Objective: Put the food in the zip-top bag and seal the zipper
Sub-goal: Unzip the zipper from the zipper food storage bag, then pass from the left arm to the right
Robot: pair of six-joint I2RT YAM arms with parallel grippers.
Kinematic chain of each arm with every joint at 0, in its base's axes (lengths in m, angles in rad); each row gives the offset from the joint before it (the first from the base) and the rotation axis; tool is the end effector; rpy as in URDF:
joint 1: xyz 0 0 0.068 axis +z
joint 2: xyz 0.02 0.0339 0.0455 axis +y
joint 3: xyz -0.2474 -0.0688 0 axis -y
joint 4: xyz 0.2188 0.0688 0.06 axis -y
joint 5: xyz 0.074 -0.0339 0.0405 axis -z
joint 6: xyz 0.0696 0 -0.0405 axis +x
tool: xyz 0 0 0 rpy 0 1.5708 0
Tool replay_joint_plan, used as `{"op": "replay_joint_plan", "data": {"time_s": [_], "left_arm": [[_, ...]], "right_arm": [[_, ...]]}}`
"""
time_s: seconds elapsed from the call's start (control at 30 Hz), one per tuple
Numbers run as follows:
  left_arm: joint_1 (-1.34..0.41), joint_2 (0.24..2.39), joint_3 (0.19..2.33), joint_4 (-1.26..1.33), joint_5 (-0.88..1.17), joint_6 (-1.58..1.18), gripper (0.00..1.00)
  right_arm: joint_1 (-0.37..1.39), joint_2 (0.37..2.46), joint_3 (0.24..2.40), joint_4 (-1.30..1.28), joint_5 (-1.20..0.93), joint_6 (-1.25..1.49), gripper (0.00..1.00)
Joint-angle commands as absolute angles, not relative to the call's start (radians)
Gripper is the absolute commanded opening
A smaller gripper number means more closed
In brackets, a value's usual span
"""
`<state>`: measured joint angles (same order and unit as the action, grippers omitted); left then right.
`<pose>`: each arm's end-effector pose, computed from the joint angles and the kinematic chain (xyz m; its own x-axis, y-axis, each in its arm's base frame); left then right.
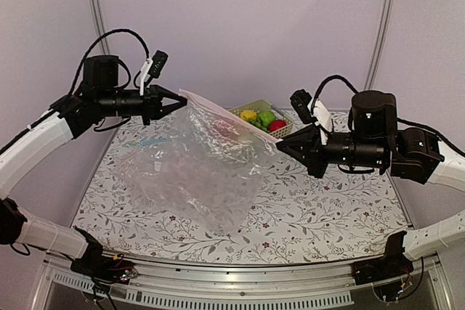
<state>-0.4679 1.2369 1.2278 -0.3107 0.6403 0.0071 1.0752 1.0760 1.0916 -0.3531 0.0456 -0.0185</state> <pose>0.2325 -0.1641 0.3644 -0.2744 0.1451 -0.9506 0.8698 0.4589 -0.1811 0.1244 0.2235 0.3471 -0.1416 -0.3007 -0.9431 -0.8611 0.5074 -0.0325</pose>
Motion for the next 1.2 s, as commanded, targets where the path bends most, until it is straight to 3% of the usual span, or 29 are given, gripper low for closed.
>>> {"op": "replay_joint_plan", "data": {"time_s": [0.0,0.07,0.23,0.47,0.6,0.77,1.17], "left_arm": [[-0.424,1.236,1.236,-0.283,0.605,0.003,0.00],[-0.425,1.238,1.235,-0.281,0.613,0.003,0.00],[-0.439,1.254,1.238,-0.274,0.692,0.003,0.00],[-0.529,1.293,1.250,-0.295,0.747,0.005,0.00],[-0.584,1.314,1.257,-0.309,0.757,0.005,0.00],[-0.632,1.335,1.267,-0.330,0.770,0.016,0.00],[-0.677,1.354,1.274,-0.352,0.772,0.031,0.00]], "right_arm": [[1.078,1.047,1.071,-0.422,0.057,-0.012,0.04],[1.077,1.044,1.072,-0.423,0.053,-0.012,0.10],[1.078,1.031,1.083,-0.418,0.013,-0.005,0.45],[1.077,1.005,1.138,-0.436,0.049,-0.005,0.61],[1.078,1.039,1.211,-0.513,0.111,-0.006,0.64],[1.068,1.163,1.316,-0.626,0.094,-0.029,0.55],[1.036,1.357,1.452,-0.689,-0.033,-0.033,0.45]]}}
